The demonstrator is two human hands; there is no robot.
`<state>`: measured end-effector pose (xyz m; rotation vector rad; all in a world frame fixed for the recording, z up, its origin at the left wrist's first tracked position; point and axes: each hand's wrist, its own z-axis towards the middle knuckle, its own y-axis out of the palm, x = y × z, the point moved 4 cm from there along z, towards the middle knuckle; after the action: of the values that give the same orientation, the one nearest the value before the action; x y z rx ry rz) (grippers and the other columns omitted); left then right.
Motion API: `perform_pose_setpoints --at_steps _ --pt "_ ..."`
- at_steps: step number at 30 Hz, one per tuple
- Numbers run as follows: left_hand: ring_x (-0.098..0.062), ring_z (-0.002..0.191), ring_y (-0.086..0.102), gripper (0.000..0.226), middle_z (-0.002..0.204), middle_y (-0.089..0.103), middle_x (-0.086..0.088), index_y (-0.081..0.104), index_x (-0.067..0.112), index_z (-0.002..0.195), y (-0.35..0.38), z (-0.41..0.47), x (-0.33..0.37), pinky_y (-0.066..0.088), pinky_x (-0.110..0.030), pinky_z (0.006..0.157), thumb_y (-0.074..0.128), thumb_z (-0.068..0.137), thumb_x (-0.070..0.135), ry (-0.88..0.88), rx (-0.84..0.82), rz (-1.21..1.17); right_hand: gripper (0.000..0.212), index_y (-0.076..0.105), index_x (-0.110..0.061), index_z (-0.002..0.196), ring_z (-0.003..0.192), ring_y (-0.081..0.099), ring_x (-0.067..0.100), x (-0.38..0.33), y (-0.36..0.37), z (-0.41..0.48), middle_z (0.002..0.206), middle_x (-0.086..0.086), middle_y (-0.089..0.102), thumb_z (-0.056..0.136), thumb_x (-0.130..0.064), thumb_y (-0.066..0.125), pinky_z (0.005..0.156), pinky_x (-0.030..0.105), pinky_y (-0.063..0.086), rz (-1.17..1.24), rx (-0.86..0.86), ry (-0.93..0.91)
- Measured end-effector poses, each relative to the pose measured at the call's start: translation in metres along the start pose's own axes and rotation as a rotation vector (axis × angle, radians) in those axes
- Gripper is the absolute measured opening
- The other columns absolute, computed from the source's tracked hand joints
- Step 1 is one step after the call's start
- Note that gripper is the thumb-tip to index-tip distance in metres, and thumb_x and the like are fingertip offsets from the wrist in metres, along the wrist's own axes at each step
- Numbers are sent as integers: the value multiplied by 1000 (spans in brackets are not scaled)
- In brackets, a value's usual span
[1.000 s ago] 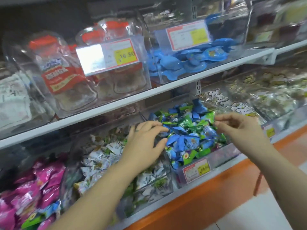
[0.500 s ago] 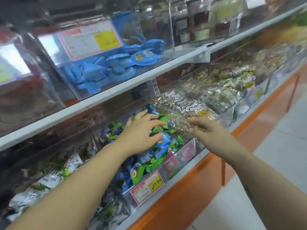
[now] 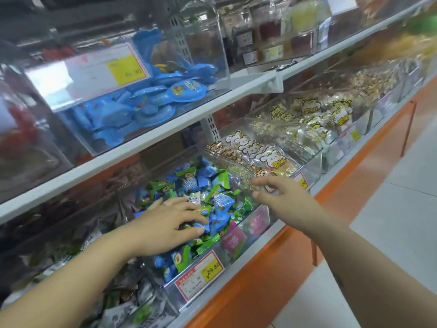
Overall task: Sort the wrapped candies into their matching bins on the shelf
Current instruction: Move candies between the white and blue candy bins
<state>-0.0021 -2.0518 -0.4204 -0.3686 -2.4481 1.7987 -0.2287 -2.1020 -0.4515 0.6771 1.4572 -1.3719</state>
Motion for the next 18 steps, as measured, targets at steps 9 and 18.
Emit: perform_pose_setpoints --at_steps 9,18 --pt "-11 143 14 65 149 32 15 43 54 130 -3 -13 -23 12 -32 115 27 74 85 -81 67 -81 28 61 -20 120 97 48 11 -9 4 -5 132 -6 53 92 -24 58 93 27 38 -19 37 5" --pt "0 100 61 14 104 61 29 58 45 105 -37 3 -1 28 -50 112 53 93 38 -11 402 -368 29 61 -20 121 125 45 14 -11 6 -4 134 -2 52 92 -25 57 87 22 30 -40 64 19"
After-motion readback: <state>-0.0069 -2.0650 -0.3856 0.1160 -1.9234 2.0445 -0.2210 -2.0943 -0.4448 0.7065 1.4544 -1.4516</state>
